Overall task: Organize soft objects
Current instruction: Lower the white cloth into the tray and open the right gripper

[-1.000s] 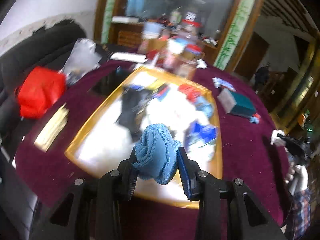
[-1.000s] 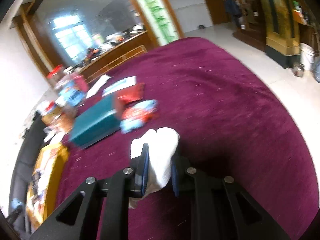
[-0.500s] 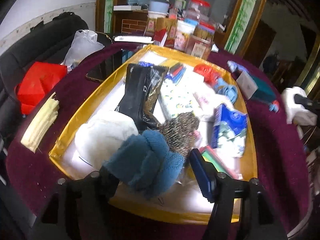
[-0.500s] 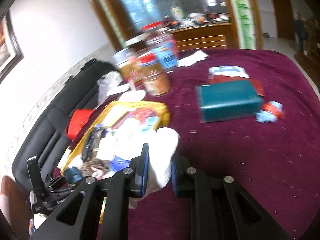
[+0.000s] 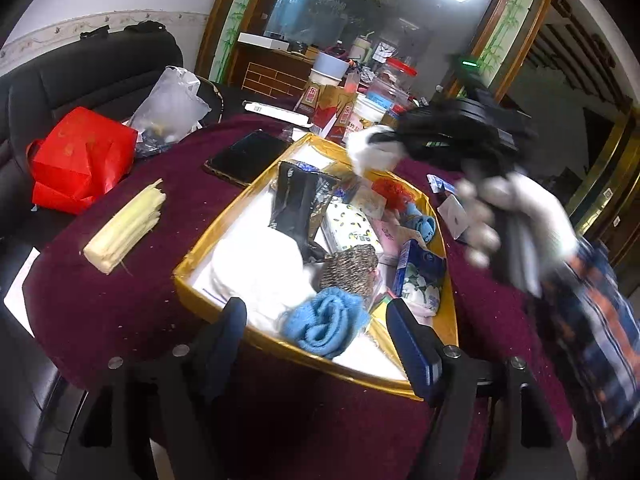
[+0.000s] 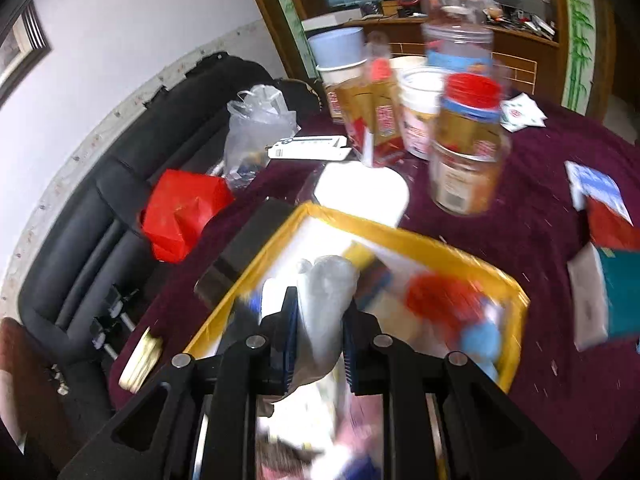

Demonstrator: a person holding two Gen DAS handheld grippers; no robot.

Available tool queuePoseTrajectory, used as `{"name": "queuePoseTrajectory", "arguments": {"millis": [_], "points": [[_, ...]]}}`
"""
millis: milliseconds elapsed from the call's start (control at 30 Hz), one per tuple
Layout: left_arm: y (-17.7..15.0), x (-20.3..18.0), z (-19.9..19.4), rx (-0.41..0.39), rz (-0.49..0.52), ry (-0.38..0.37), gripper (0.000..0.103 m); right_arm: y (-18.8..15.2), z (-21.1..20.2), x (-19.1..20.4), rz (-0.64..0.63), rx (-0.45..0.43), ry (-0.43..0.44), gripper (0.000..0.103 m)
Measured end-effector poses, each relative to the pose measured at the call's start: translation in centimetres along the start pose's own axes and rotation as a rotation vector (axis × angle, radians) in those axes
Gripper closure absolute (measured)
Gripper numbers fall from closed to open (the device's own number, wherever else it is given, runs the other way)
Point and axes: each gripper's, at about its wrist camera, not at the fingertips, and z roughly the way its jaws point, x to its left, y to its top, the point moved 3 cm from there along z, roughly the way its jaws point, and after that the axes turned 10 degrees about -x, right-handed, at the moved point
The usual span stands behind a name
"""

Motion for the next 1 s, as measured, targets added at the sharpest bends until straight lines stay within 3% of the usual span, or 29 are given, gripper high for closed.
{"name": "queuePoseTrajectory", "arguments": {"millis": [267,333,400,500,600,700,833,933,1000], "points": [[0.2,3.0,0.5,0.012,-0.048,0.021,0.027,2.3,7.9,1.0,0.030,0.050,-0.052,0.083],[0.1,3.5,0.8,0.018,-0.059,0.028,0.027,2.6,8.8,1.0,0.056,0.053,-0.027,0.078],[-0.1,3.7,1.0,0.027,-0.072,0.030,0.027,2.7,9.7,1.0,0.079,0.073,-0.009,0.062],[-0.3,3.5,1.1,0.031,-0.073,0.029,0.026,2.5,10.0,0.7,0.089,0.076,-0.036,0.055],[-0.4,3.1,1.2,0.037,-0.068,0.027,0.026,2.2,8.9,0.5,0.032,0.049,-0.106,0.053],[-0.2,1.9,1.0,0.035,-0.044,0.029,0.026,2.3,6.6,0.0,0.023,0.006,-0.116,0.051],[-0.1,0.0,0.4,0.009,0.018,0.057,0.023,0.9,1.6,0.0,-0.023,-0.048,-0.088,0.044],[-0.4,-1.8,-0.1,-0.020,0.092,0.127,0.018,-1.2,-2.8,0.0,-0.066,-0.086,-0.060,0.032],[-0.7,-3.0,-0.3,-0.035,0.135,0.165,0.013,-3.1,-5.6,-0.5,-0.074,-0.111,-0.042,0.031]]}}
